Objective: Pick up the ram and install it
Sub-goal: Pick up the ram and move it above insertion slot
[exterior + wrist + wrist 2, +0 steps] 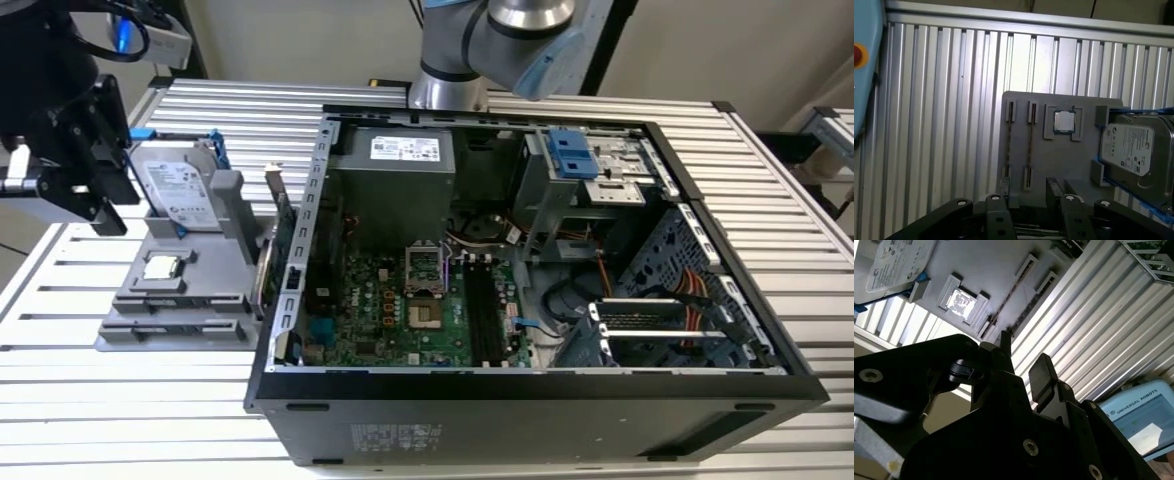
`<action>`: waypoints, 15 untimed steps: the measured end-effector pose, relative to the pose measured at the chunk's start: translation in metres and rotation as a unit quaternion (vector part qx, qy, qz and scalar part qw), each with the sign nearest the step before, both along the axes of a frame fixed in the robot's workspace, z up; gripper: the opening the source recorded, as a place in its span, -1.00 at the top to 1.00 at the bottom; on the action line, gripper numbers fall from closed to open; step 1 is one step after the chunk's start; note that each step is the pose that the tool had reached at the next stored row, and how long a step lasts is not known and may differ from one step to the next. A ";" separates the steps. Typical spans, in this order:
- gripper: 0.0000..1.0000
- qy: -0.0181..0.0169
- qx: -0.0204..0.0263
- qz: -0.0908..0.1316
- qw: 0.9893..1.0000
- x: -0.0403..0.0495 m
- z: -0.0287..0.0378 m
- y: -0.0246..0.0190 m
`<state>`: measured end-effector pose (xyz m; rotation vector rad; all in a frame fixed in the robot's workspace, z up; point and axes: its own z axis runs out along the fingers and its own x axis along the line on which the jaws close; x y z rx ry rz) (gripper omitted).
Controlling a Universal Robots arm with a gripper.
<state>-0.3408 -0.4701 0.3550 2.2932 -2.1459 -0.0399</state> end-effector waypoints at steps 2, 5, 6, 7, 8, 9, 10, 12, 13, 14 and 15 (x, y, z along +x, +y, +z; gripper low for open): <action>-1.00 0.000 -0.001 0.000 1.000 0.0000 -0.0014 0.0003; -1.00 0.000 -0.002 0.000 1.000 0.0000 -0.0033 0.0007; -1.00 0.000 -0.002 0.000 1.000 0.0000 -0.0040 0.0008; -1.00 0.000 -0.002 0.000 1.000 0.0000 -0.0045 0.0009; -1.00 0.000 -0.003 0.000 1.000 0.0000 -0.0052 0.0011; -1.00 0.000 -0.003 0.000 1.000 0.0000 -0.0059 0.0012; -1.00 0.000 -0.003 0.000 1.000 0.0000 -0.0065 0.0013; -1.00 0.000 -0.004 0.000 1.000 0.0000 -0.0079 0.0015; -1.00 0.000 -0.004 0.000 1.000 0.0000 -0.0086 0.0016; -1.00 0.000 -0.004 0.000 1.000 0.0000 -0.0092 0.0017; -1.00 0.000 -0.005 0.000 1.000 0.0000 -0.0099 0.0018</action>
